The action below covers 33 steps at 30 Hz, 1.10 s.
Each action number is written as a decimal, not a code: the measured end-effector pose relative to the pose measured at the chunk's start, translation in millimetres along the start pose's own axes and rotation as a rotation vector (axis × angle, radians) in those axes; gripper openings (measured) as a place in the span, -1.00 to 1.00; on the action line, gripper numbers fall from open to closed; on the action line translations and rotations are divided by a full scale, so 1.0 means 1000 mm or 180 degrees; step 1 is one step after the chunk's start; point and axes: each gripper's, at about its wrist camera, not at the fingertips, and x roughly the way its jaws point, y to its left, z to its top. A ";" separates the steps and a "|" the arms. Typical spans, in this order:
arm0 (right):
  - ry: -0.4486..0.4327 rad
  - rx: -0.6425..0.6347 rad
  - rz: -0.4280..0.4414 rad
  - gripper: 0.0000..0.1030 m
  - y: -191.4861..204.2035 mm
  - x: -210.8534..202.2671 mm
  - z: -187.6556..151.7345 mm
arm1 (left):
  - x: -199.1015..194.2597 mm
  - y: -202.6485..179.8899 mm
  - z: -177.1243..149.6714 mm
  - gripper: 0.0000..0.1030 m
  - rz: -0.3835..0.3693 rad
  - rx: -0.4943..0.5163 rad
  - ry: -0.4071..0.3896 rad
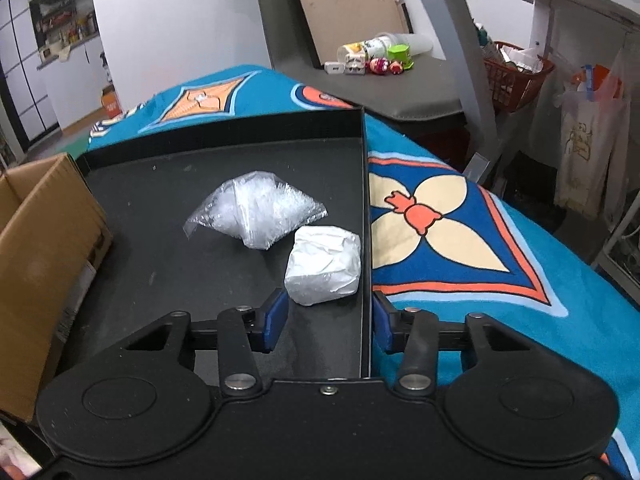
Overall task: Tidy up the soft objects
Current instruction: 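Move the right gripper back to the tray and grasp the white plastic bag, then carry the white plastic bag with the right gripper into the box and release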
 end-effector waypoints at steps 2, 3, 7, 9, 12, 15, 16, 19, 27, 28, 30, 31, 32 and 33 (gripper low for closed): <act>-0.0078 -0.0019 -0.0006 -0.12 0.001 -0.003 0.003 | 0.001 0.000 -0.001 0.25 -0.0001 -0.0009 0.0013; -0.0127 -0.0022 -0.0010 -0.11 0.002 -0.005 0.005 | 0.001 0.000 -0.001 0.25 -0.0003 -0.0005 0.0015; -0.0336 -0.0028 0.0034 -0.06 0.003 -0.013 0.012 | 0.004 0.000 0.000 0.25 -0.0007 0.0006 0.0022; -0.0405 -0.0043 0.0067 -0.06 0.005 -0.014 0.015 | 0.004 0.000 0.001 0.25 -0.0010 0.0010 0.0017; -0.0345 -0.0133 0.0089 -0.02 0.010 -0.007 0.017 | 0.005 0.000 0.002 0.25 -0.0021 0.0003 0.0016; -0.0189 -0.0191 -0.0034 -0.02 0.014 0.009 0.017 | 0.004 0.000 0.000 0.25 -0.0033 0.0004 0.0016; -0.0142 -0.0182 -0.0027 -0.02 0.014 0.014 0.017 | 0.004 0.000 0.000 0.25 -0.0036 0.0011 0.0015; -0.0047 -0.0307 -0.0117 -0.03 0.019 0.025 0.014 | 0.004 -0.001 0.000 0.25 -0.0038 0.0028 0.0019; 0.0020 -0.0363 -0.0112 -0.15 0.026 0.021 0.010 | 0.002 -0.001 0.001 0.25 -0.0020 0.0039 0.0008; 0.0031 -0.0344 -0.0089 -0.16 0.026 0.019 0.009 | 0.002 -0.001 0.001 0.25 -0.0020 0.0038 0.0007; 0.0015 -0.0304 -0.0043 -0.16 0.026 0.013 0.008 | 0.001 -0.001 0.001 0.25 -0.0011 0.0039 0.0005; -0.0008 -0.0297 -0.0041 -0.16 0.026 0.010 0.009 | 0.001 -0.001 0.000 0.25 -0.0011 0.0038 0.0005; -0.0037 -0.0284 -0.0033 -0.16 0.027 0.006 0.009 | 0.001 -0.001 0.000 0.25 -0.0015 0.0038 0.0004; -0.0061 -0.0252 -0.0015 -0.16 0.027 0.002 0.011 | 0.001 -0.001 0.000 0.25 -0.0015 0.0043 0.0004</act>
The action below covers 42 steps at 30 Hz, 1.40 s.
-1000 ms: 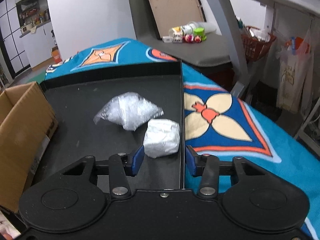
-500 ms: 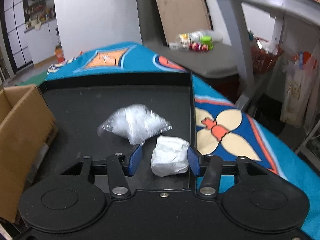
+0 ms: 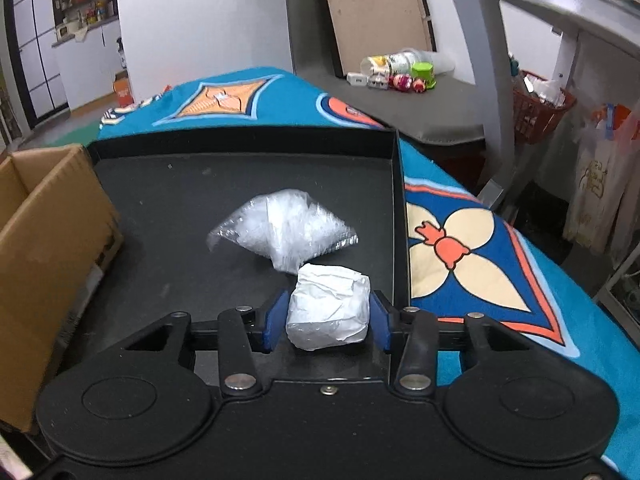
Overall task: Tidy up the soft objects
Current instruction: 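Carry the white plastic bag with the right gripper into the box and release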
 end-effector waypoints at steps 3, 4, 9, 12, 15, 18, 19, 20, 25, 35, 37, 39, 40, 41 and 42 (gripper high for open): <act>-0.0063 0.0134 0.0079 -0.16 0.002 -0.012 0.007 | -0.001 -0.001 -0.001 0.25 -0.0001 0.0024 -0.0004; -0.0095 0.0145 0.0100 -0.16 0.004 -0.016 0.010 | -0.002 -0.001 -0.001 0.25 -0.0005 0.0023 -0.0001; -0.0242 0.0147 0.0202 -0.16 0.013 -0.034 0.024 | -0.007 0.001 0.001 0.25 -0.0026 0.0031 -0.0041; -0.0316 0.0164 0.0259 -0.16 0.018 -0.042 0.031 | -0.011 0.004 0.001 0.25 -0.0048 0.0014 -0.0066; -0.0384 0.0148 0.0337 -0.16 0.025 -0.051 0.038 | -0.013 0.008 0.001 0.25 -0.0070 -0.0011 -0.0071; -0.0428 0.0119 0.0423 -0.16 0.033 -0.058 0.042 | -0.015 0.012 0.001 0.25 -0.0097 -0.0022 -0.0075; -0.0438 0.0110 0.0448 -0.16 0.036 -0.060 0.044 | -0.015 0.013 0.000 0.25 -0.0104 -0.0026 -0.0080; -0.0449 0.0098 0.0477 -0.16 0.040 -0.063 0.045 | -0.016 0.014 0.001 0.25 -0.0111 -0.0030 -0.0082; -0.0484 0.0049 0.0663 -0.16 0.054 -0.073 0.049 | -0.017 0.020 -0.001 0.25 -0.0179 -0.0074 -0.0089; -0.0458 -0.0129 0.0995 -0.15 0.087 -0.084 0.054 | -0.017 0.031 -0.007 0.18 -0.0332 -0.0154 -0.0106; -0.0448 -0.0175 0.1039 -0.15 0.094 -0.085 0.055 | -0.017 0.034 -0.008 0.16 -0.0354 -0.0189 -0.0112; -0.0444 -0.0202 0.1083 -0.15 0.100 -0.088 0.054 | -0.017 0.037 -0.009 0.06 -0.0375 -0.0219 -0.0125; -0.0440 -0.0210 0.1110 -0.15 0.102 -0.089 0.054 | -0.018 0.039 -0.009 0.05 -0.0388 -0.0226 -0.0135; -0.0433 -0.0220 0.1140 -0.15 0.105 -0.089 0.054 | -0.018 0.040 -0.010 0.00 -0.0396 -0.0230 -0.0140; -0.0420 -0.0233 0.1167 -0.15 0.109 -0.089 0.053 | -0.018 0.042 -0.011 -0.07 -0.0404 -0.0236 -0.0143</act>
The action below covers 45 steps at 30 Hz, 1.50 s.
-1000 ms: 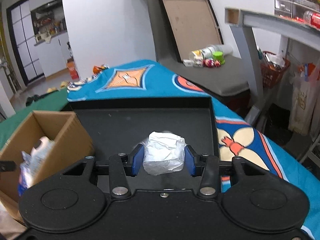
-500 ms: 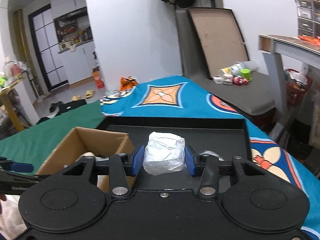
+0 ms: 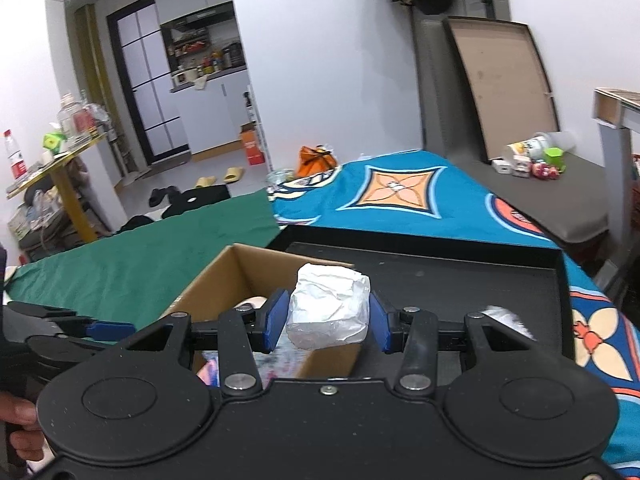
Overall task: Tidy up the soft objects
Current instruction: 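Carry the white plastic bag with the right gripper into the box and release, then return the right gripper to the clear plastic bag and close on it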
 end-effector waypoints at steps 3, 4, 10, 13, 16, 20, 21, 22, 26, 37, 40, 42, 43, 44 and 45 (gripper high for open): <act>0.0068 -0.0039 0.0089 -0.15 0.010 0.006 -0.001 | 0.003 0.005 -0.002 -0.29 -0.0042 -0.0052 0.0034; 0.0098 -0.0067 0.0127 -0.15 0.015 0.008 -0.001 | 0.004 0.007 -0.002 -0.33 -0.0052 -0.0065 0.0045; 0.0252 -0.0201 0.0306 -0.14 0.036 0.013 -0.004 | 0.008 0.014 -0.004 -0.76 -0.0140 -0.0091 0.0099; 0.0348 -0.0164 0.0330 -0.10 0.038 0.014 -0.006 | 0.009 0.018 -0.004 -0.85 -0.0173 -0.0150 0.0100; 0.0317 -0.0128 0.0357 0.19 0.039 0.010 -0.004 | 0.009 0.020 -0.004 -0.84 -0.0156 -0.0226 0.0079; 0.0228 -0.0144 0.0260 0.30 0.036 0.006 -0.002 | 0.008 0.019 -0.004 -0.84 -0.0156 -0.0196 0.0067; 0.0222 -0.0119 0.0240 0.30 0.034 0.007 -0.002 | 0.008 0.019 -0.004 -0.84 -0.0160 -0.0197 0.0068; 0.0218 -0.0093 0.0217 0.30 0.032 0.007 -0.002 | 0.008 0.019 -0.003 -0.84 -0.0165 -0.0196 0.0068; 0.0179 0.0006 0.0046 0.34 0.017 0.009 -0.003 | 0.006 0.017 -0.003 -0.84 -0.0156 -0.0157 0.0077; 0.0134 0.0256 -0.0439 0.44 -0.029 0.009 -0.018 | 0.007 0.008 0.003 -0.77 0.0000 -0.0071 0.0086; 0.0134 0.0250 -0.0531 0.52 -0.037 0.011 -0.023 | 0.009 0.004 0.006 -0.76 0.0058 -0.0039 0.0091; 0.0147 0.0280 -0.0564 0.52 -0.043 0.012 -0.026 | 0.011 0.001 0.007 -0.70 0.0087 -0.0023 0.0116; 0.0153 0.0296 -0.0579 0.53 -0.046 0.013 -0.028 | 0.012 0.000 0.007 -0.66 0.0102 -0.0016 0.0126; 0.0160 0.0310 -0.0597 0.53 -0.050 0.013 -0.029 | 0.012 -0.001 0.007 -0.54 0.0121 -0.0007 0.0131; 0.0166 0.0321 -0.0615 0.54 -0.053 0.014 -0.031 | 0.013 -0.003 0.007 -0.35 0.0155 0.0007 0.0138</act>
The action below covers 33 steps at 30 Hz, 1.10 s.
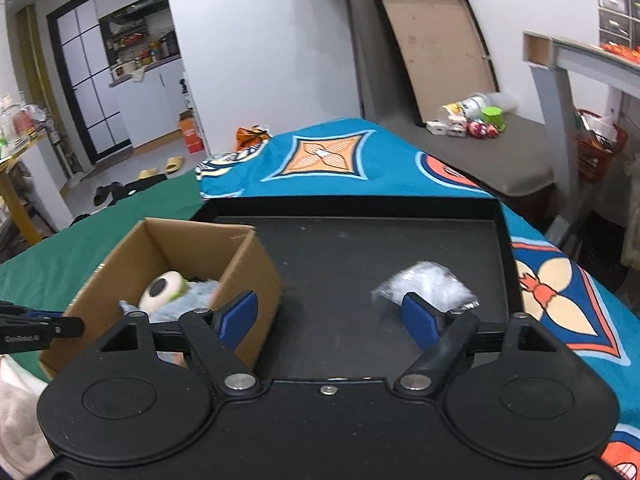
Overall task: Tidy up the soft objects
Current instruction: 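Return the right gripper to the clear plastic bag and close on it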
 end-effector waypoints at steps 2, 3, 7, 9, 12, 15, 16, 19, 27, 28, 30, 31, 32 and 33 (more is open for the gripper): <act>0.0006 0.0016 -0.0032 0.57 -0.006 0.001 -0.002 | 0.001 -0.003 0.000 -0.13 0.0060 0.0026 0.0001; 0.0005 0.0026 -0.0049 0.59 -0.009 0.002 -0.003 | 0.001 -0.005 0.000 -0.05 0.0083 0.0042 -0.0007; -0.0024 0.0050 -0.0101 0.71 -0.019 0.005 -0.007 | 0.001 -0.011 0.001 0.06 0.0122 0.0088 -0.0010; -0.0036 0.0082 -0.0118 0.73 -0.026 0.009 -0.010 | 0.001 -0.014 0.002 0.10 0.0146 0.0111 -0.0008; 0.0001 0.0148 -0.0140 0.73 -0.038 0.016 -0.014 | 0.001 -0.017 0.002 0.12 0.0154 0.0134 -0.0018; 0.0039 0.0166 -0.0184 0.73 -0.046 0.025 -0.017 | 0.002 -0.020 0.003 0.14 0.0169 0.0146 -0.0022; 0.0053 0.0161 -0.0201 0.73 -0.048 0.028 -0.017 | 0.003 -0.021 0.003 0.14 0.0174 0.0148 -0.0018; 0.0065 0.0135 -0.0224 0.73 -0.052 0.036 -0.017 | 0.006 -0.023 0.003 0.15 0.0194 0.0165 -0.0005; 0.0133 0.0138 -0.0321 0.23 -0.063 0.058 -0.015 | 0.015 -0.029 0.005 0.16 0.0218 0.0236 0.0032; 0.0152 0.0162 -0.0320 0.05 -0.065 0.060 -0.016 | 0.016 -0.030 0.006 0.16 0.0220 0.0236 0.0035; 0.0180 0.0181 -0.0328 -0.30 -0.068 0.062 -0.018 | 0.016 -0.031 0.006 0.16 0.0220 0.0233 0.0039; 0.0195 0.0188 -0.0329 -0.56 -0.069 0.063 -0.019 | 0.016 -0.031 0.006 0.16 0.0223 0.0237 0.0040; 0.0204 0.0195 -0.0339 -0.68 -0.070 0.062 -0.021 | 0.017 -0.031 0.006 0.16 0.0226 0.0243 0.0042; 0.0193 0.0201 -0.0347 -0.69 -0.071 0.061 -0.022 | 0.017 -0.032 0.006 0.16 0.0226 0.0247 0.0043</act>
